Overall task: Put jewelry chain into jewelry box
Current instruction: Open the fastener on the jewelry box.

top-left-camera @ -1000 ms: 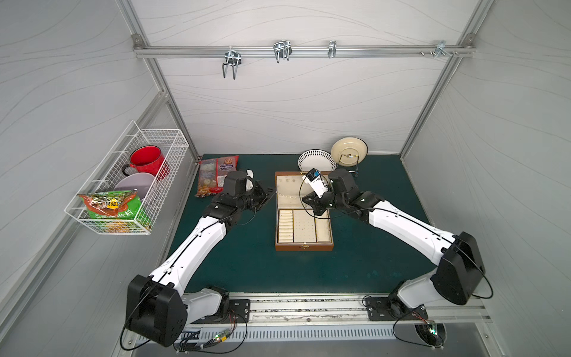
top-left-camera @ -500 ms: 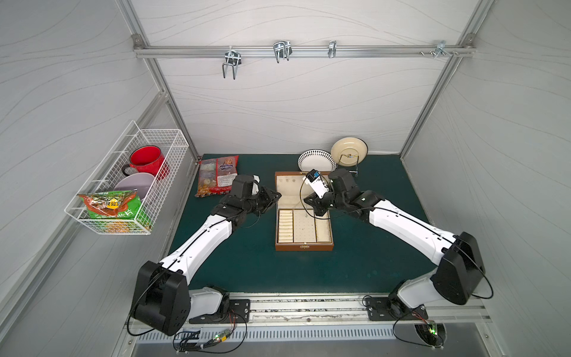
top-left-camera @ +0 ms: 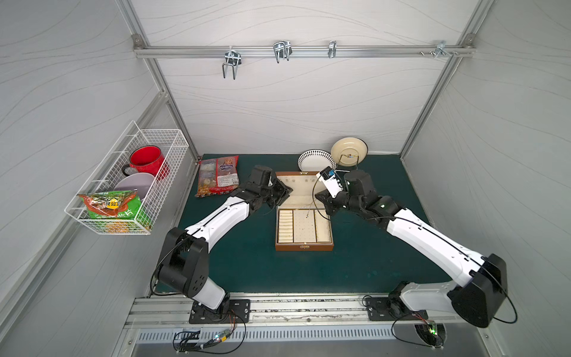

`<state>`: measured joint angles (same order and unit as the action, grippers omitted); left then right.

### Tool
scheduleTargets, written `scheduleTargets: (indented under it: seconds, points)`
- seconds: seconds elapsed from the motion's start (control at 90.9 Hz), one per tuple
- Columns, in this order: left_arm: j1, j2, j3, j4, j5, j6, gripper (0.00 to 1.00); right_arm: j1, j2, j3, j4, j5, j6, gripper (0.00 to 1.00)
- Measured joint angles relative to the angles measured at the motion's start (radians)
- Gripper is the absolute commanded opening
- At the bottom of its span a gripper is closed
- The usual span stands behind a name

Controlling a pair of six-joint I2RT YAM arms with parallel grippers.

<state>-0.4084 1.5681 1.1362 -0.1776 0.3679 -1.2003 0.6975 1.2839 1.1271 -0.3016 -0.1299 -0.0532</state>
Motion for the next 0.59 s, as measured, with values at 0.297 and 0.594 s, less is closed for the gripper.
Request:
scheduleTargets:
  seconds: [0.297, 0.594]
  points:
    - [-0.007, 0.056, 0.069, 0.019, -0.060, -0.089, 0.38, -0.008, -0.064, -0.045, -0.020, 0.014, 0.000, 0.00]
    - [-0.007, 0.100, 0.134, 0.024, -0.087, -0.113, 0.38, -0.009, -0.070, -0.054, -0.022, 0.013, 0.000, 0.00]
